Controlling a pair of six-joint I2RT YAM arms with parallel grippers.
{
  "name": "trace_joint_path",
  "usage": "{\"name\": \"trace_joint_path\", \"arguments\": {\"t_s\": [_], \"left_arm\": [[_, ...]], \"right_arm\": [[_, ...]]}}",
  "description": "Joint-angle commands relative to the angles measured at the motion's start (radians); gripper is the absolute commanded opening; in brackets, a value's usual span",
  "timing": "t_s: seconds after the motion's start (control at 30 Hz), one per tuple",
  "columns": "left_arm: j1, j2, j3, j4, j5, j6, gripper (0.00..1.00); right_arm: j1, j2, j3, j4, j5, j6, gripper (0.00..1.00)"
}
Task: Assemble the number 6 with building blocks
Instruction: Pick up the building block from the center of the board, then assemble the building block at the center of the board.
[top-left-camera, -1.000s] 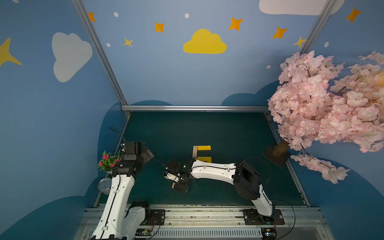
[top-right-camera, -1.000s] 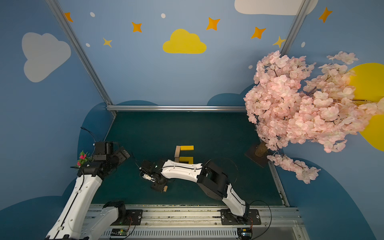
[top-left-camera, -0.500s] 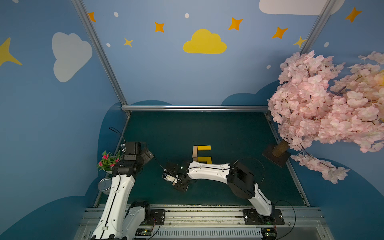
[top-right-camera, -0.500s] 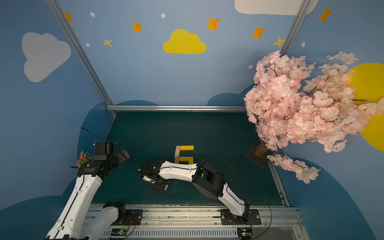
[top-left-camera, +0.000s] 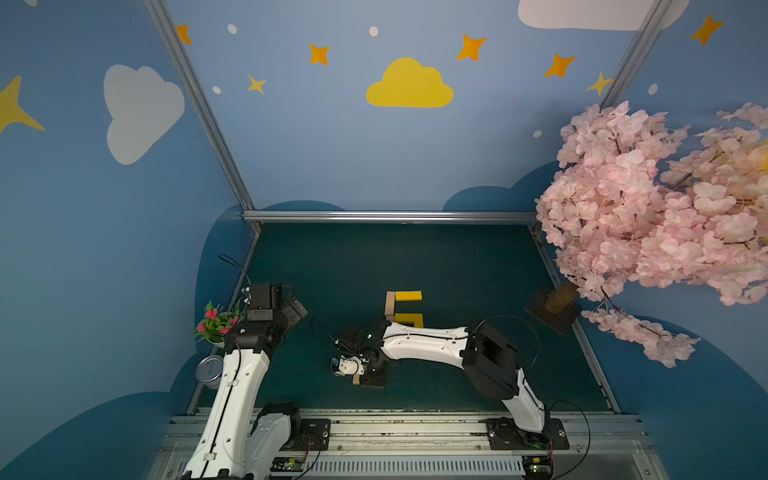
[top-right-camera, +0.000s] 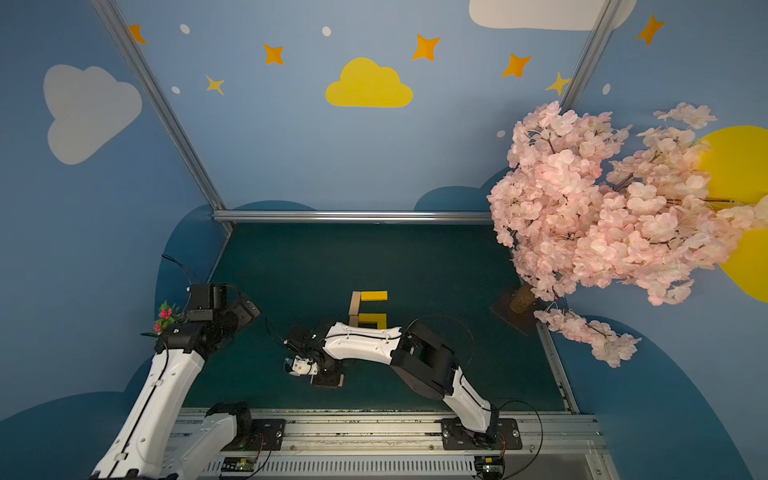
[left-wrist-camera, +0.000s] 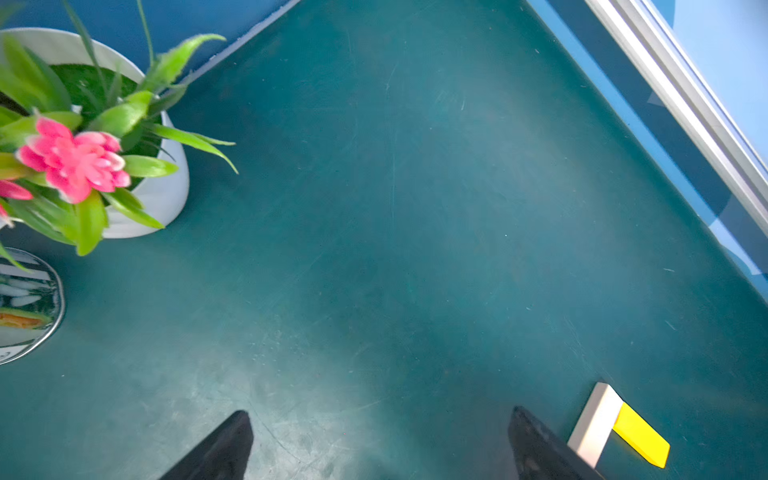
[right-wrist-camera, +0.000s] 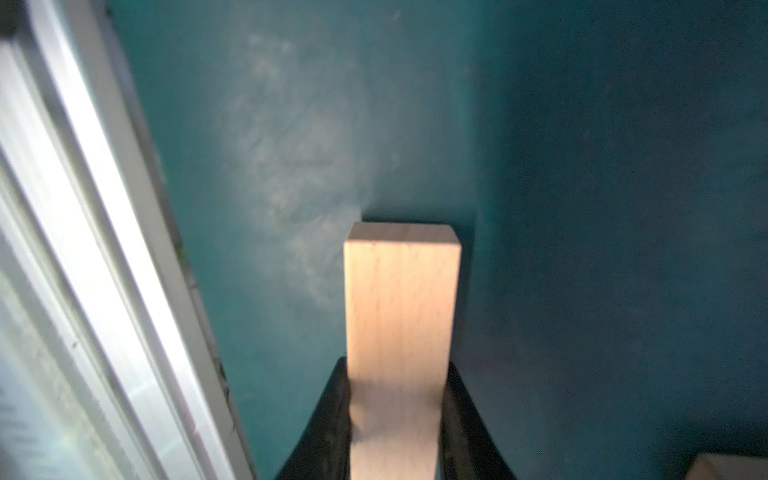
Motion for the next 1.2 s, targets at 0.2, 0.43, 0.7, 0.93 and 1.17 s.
{"name": "trace_joint_path", "arguments": {"t_s": [0.2,0.43,0.7,0.93,1.17], "left_arm": [[-0.003,0.011,-0.013,0.049,0.051,-0.019,0.95],[-0.024,0.017,-0.015,0.064,0.054,-0.04,0.95],[-0.058,0.034,-0.007,0.069,0.034,-0.051,0.95],[-0.075,0.042,-0.007,0.073,0.023,-0.056,0.95],[-0.079,0.049,-0.006,0.078,0.016,-0.058,0.95]], "right_arm": [[-0.048,-0.133,-0.066,-0.101,0.041,-0.195,0.0],[-0.094,-0.158,-0.109,-0.042,0.045,-0.207,0.0],[-0.165,-0.167,-0.165,0.022,0.053,-0.229,0.0],[-0.209,-0.168,-0.183,0.065,0.056,-0.231,0.0],[-0.224,-0.161,-0.198,0.093,0.05,-0.238,0.0]]}}
